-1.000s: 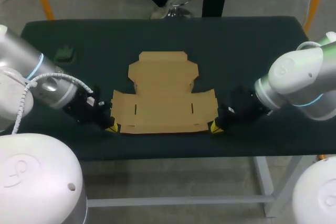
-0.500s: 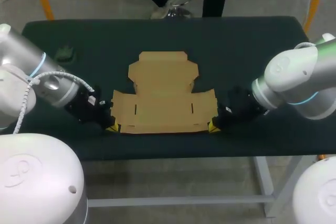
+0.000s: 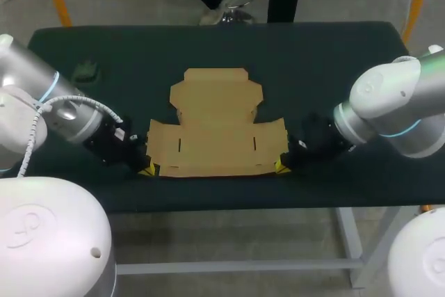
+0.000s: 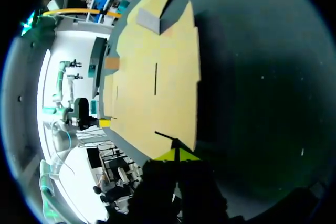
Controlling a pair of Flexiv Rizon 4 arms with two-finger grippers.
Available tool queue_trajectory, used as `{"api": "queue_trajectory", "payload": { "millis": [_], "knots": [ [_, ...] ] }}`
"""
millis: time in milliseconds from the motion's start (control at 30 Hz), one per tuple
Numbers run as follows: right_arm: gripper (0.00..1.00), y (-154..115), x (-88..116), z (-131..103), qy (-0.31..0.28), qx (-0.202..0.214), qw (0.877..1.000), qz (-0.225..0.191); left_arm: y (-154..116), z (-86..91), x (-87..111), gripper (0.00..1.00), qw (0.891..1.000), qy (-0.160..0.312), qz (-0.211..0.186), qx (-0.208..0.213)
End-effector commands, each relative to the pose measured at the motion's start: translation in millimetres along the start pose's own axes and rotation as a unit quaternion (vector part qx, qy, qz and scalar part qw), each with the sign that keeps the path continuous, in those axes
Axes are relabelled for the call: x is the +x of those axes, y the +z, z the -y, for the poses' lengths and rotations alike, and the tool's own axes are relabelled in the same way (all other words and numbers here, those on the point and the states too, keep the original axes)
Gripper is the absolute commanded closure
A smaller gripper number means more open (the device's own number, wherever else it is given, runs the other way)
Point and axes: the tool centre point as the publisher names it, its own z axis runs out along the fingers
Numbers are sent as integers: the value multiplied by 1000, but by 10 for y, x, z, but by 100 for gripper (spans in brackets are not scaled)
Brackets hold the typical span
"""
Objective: Assemble the packaging by folding the flat box into shape, placing the metal phone stand inside, and closing the box properly
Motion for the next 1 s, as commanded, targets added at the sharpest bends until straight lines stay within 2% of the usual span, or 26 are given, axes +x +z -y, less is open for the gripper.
{"api": "queue_trajectory", "payload": {
  "millis": [33,633,1000],
  "knots": [
    [100,3,-8,-20,-1,3,1000,-4,13,9,-27,100,1000,-3,-3,-2],
    [100,10,-15,-37,0,5,1000,-1,137,70,38,100,999,-8,-23,-32],
    [100,16,-1,-44,-1,7,1000,2,104,78,106,100,999,2,-20,-26]
  ]
}}
